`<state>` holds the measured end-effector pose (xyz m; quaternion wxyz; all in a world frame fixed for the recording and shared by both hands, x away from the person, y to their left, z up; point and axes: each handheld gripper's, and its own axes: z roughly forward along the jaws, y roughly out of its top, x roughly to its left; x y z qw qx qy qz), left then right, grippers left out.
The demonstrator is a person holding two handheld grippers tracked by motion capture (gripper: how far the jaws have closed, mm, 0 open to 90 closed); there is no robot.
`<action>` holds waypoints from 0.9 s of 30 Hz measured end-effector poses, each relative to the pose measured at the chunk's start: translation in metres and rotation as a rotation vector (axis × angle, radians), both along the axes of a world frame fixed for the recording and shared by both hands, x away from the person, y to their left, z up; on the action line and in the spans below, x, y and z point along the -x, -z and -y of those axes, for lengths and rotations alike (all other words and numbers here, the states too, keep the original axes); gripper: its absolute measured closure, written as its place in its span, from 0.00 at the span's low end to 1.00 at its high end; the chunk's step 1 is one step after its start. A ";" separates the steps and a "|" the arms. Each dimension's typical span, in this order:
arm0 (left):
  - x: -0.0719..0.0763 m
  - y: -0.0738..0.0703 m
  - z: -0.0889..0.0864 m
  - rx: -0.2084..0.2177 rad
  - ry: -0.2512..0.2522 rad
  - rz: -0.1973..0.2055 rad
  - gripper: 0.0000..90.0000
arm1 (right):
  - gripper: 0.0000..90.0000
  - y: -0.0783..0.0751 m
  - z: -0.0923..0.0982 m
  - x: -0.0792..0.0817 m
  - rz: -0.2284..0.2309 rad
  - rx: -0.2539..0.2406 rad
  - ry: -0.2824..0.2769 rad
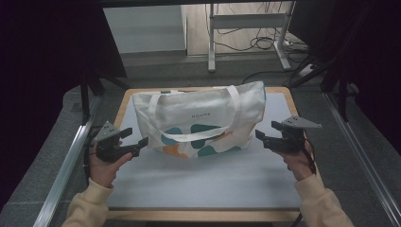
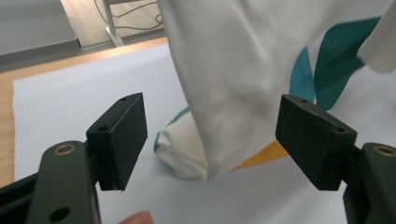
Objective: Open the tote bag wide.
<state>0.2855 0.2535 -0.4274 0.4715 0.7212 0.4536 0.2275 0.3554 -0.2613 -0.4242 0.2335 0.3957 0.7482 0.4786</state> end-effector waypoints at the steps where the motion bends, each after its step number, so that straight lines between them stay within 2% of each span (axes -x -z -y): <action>1: -0.001 -0.002 0.000 0.003 0.001 0.001 0.28 | 0.27 -0.002 -0.001 -0.002 0.001 -0.001 0.000; 14: -0.019 -0.016 -0.001 0.038 0.014 0.006 0.28 | 0.28 -0.026 -0.004 -0.026 0.010 -0.017 0.002; 20: -0.036 -0.018 0.003 0.061 0.078 -0.018 0.28 | 0.29 -0.032 -0.010 -0.046 -0.017 -0.032 -0.019; 23: -0.042 -0.018 0.009 0.050 0.085 -0.034 0.36 | 0.31 -0.032 -0.013 -0.052 -0.023 -0.040 -0.032; 26: -0.043 -0.019 0.011 0.033 0.080 -0.029 0.45 | 0.37 -0.032 -0.015 -0.055 -0.025 -0.043 -0.040; 27: -0.043 -0.019 0.012 0.022 0.073 -0.026 0.45 | 0.37 -0.032 -0.015 -0.055 -0.025 -0.043 -0.040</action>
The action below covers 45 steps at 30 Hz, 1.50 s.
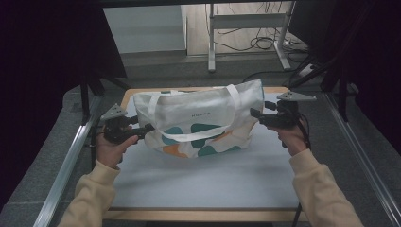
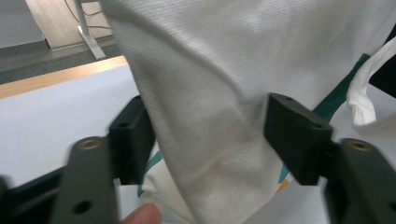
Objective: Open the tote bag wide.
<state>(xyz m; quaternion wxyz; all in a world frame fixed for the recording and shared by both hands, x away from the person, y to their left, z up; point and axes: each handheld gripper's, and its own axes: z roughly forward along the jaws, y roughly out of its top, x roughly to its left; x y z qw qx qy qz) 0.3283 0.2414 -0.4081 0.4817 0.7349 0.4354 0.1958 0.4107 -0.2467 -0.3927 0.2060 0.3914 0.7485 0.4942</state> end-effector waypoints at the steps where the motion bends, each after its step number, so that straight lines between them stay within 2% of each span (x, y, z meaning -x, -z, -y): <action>1: 0.000 0.000 0.000 -0.004 -0.003 0.002 0.53 | 0.45 0.001 -0.001 -0.001 -0.008 -0.002 -0.017; 3: 0.000 0.000 -0.001 -0.003 -0.009 0.001 0.60 | 0.52 0.001 -0.001 -0.002 -0.014 -0.005 -0.036; 6: 0.002 0.000 0.000 -0.007 -0.010 0.006 0.74 | 0.65 0.001 -0.001 -0.001 -0.004 0.011 -0.030; 7: 0.002 0.001 0.000 -0.007 -0.005 0.009 0.74 | 0.65 0.001 -0.001 -0.001 -0.004 0.011 -0.030; 9: 0.003 0.002 0.001 -0.010 0.003 0.011 0.79 | 0.73 0.001 -0.001 -0.001 -0.004 0.014 -0.023; 10: 0.002 0.002 0.002 -0.009 0.013 0.011 0.83 | 0.80 0.001 -0.001 0.000 -0.002 0.019 -0.023; 11: 0.002 0.002 0.002 -0.009 0.013 0.011 0.85 | 0.80 0.001 -0.001 0.000 -0.002 0.019 -0.023; 12: 0.002 0.002 0.003 -0.011 0.015 0.010 0.86 | 0.89 0.000 0.000 0.001 0.003 0.020 -0.023; 14: 0.002 0.002 0.003 -0.013 0.023 0.010 0.87 | 0.94 -0.001 0.000 0.002 0.011 0.019 -0.028; 21: 0.009 0.001 -0.001 -0.007 0.028 0.025 0.88 | 0.95 -0.002 0.001 0.011 0.055 0.033 -0.033; 28: 0.022 0.005 -0.006 0.002 0.042 0.046 0.88 | 0.95 0.002 0.009 0.027 0.086 0.011 -0.046; 31: 0.028 0.008 -0.007 0.005 0.046 0.057 0.88 | 0.95 0.003 0.010 0.037 0.116 0.009 -0.048; 38: 0.042 0.019 -0.004 0.007 0.055 0.087 0.88 | 0.95 0.013 0.012 0.050 0.126 0.003 -0.056; 45: 0.048 0.030 0.001 -0.006 0.057 0.088 0.88 | 0.95 0.027 0.012 0.056 0.116 0.014 -0.059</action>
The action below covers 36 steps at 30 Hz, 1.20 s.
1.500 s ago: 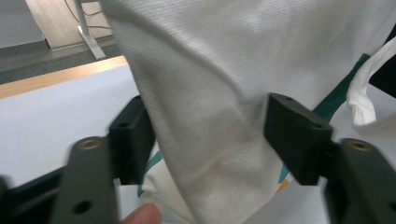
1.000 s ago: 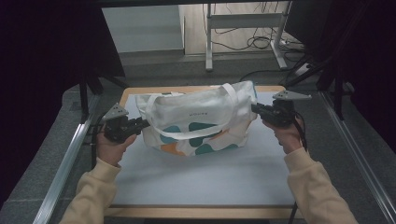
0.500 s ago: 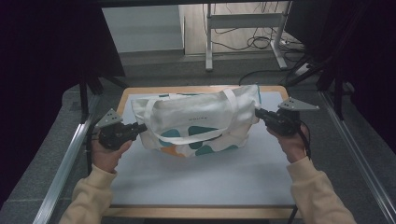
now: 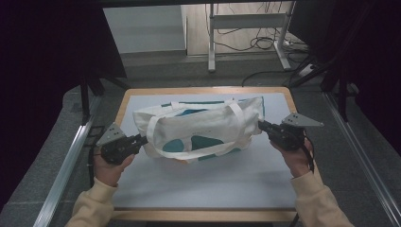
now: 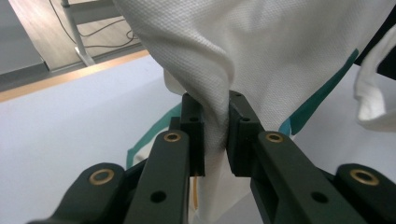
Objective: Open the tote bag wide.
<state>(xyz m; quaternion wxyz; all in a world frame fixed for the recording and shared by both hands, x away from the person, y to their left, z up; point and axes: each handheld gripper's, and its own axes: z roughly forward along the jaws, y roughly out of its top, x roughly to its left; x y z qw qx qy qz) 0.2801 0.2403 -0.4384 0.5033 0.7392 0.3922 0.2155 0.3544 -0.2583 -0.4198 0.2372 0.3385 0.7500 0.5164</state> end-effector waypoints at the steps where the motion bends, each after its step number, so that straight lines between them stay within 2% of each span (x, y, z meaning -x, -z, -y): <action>1: 0.001 0.003 0.001 -0.005 0.000 -0.001 0.88 | 0.95 0.003 0.000 0.000 -0.004 0.003 0.001; 3: 0.002 0.011 0.002 -0.010 0.004 -0.011 0.88 | 0.95 0.013 -0.001 0.001 -0.014 0.007 -0.001; 7: 0.001 0.015 0.003 -0.008 0.003 -0.022 0.88 | 0.95 0.022 -0.001 -0.001 -0.038 0.002 0.001; 13: 0.004 0.018 0.003 -0.003 -0.004 -0.012 0.88 | 0.95 0.024 -0.001 0.000 -0.033 0.009 0.002; 21: 0.005 0.026 0.005 -0.023 -0.007 -0.008 0.88 | 0.95 0.029 -0.003 -0.001 -0.038 0.019 0.001; 25: 0.004 0.031 0.006 -0.046 -0.007 -0.011 0.88 | 0.95 0.035 -0.005 -0.004 -0.058 0.038 0.004; 28: 0.003 0.036 0.007 -0.048 -0.009 -0.023 0.89 | 0.95 0.038 -0.006 -0.005 -0.067 0.044 0.005; 36: 0.004 0.038 0.009 -0.061 -0.010 -0.020 0.89 | 0.95 0.042 -0.007 -0.006 -0.079 0.051 0.004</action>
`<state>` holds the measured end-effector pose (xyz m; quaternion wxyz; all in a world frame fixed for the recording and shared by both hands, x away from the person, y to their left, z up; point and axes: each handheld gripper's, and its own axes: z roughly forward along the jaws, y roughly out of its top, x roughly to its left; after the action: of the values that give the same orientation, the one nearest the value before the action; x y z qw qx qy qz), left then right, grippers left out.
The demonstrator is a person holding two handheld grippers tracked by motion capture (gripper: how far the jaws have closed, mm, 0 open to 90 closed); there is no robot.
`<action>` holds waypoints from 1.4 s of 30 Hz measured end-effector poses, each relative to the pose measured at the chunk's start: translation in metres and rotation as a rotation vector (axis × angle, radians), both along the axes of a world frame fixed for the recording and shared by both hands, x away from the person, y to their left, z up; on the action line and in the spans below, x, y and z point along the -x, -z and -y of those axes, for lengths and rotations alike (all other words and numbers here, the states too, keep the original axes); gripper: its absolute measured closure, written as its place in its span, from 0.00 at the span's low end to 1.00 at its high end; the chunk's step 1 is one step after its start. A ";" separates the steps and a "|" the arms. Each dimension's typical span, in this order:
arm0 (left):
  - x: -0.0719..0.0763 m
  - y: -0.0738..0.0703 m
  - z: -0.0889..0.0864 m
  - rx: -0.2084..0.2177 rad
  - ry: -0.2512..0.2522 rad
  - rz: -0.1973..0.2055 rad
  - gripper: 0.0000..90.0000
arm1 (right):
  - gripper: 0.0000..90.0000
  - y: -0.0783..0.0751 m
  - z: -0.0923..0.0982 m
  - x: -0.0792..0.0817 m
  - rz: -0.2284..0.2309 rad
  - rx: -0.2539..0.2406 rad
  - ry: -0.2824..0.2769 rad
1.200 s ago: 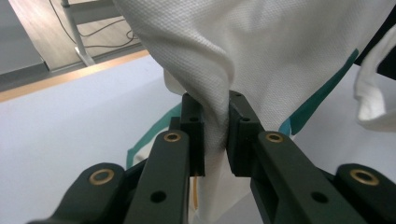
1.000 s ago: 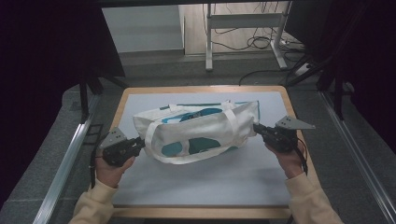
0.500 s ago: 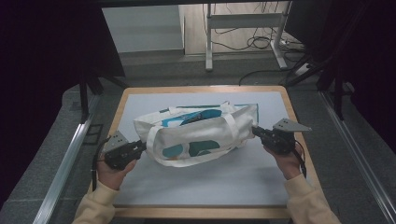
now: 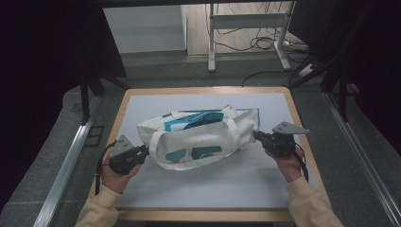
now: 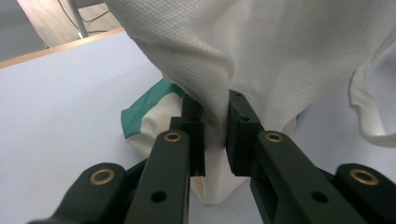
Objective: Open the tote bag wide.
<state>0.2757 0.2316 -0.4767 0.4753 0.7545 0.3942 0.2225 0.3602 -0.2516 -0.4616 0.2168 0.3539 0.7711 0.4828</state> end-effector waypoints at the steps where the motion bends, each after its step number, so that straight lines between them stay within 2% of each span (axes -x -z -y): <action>1: 0.001 0.002 0.000 -0.002 0.001 0.000 0.89 | 0.95 0.002 0.000 -0.001 -0.007 0.004 0.000; 4: 0.002 0.004 0.001 -0.005 0.002 0.002 0.89 | 0.95 0.004 -0.001 -0.001 -0.015 0.009 -0.001; 7: 0.003 0.010 0.003 -0.041 0.005 -0.006 0.89 | 0.95 0.008 -0.002 -0.003 -0.026 0.023 -0.001; 11: 0.002 0.014 0.004 -0.051 0.008 -0.017 0.89 | 0.95 0.017 -0.004 -0.004 -0.054 0.044 0.003; 20: -0.002 0.020 0.005 -0.068 0.009 -0.035 0.89 | 0.95 0.027 -0.004 -0.004 -0.077 0.069 0.000; 25: -0.005 0.027 0.007 -0.089 0.011 -0.060 0.89 | 0.95 0.032 -0.006 -0.004 -0.092 0.089 -0.006; 26: -0.006 0.028 0.007 -0.092 0.012 -0.067 0.89 | 0.95 0.035 -0.007 -0.005 -0.107 0.095 -0.007; 33: -0.014 0.037 0.008 -0.104 0.007 -0.113 0.89 | 0.95 0.044 -0.009 -0.006 -0.152 0.117 -0.015; 42: -0.025 0.046 0.011 -0.109 0.002 -0.165 0.90 | 0.95 0.052 -0.011 -0.009 -0.187 0.137 -0.016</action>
<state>0.3005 0.2211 -0.5231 0.3998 0.7954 0.4185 0.1799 0.3691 -0.2408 -0.5134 0.1639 0.3753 0.8220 0.3956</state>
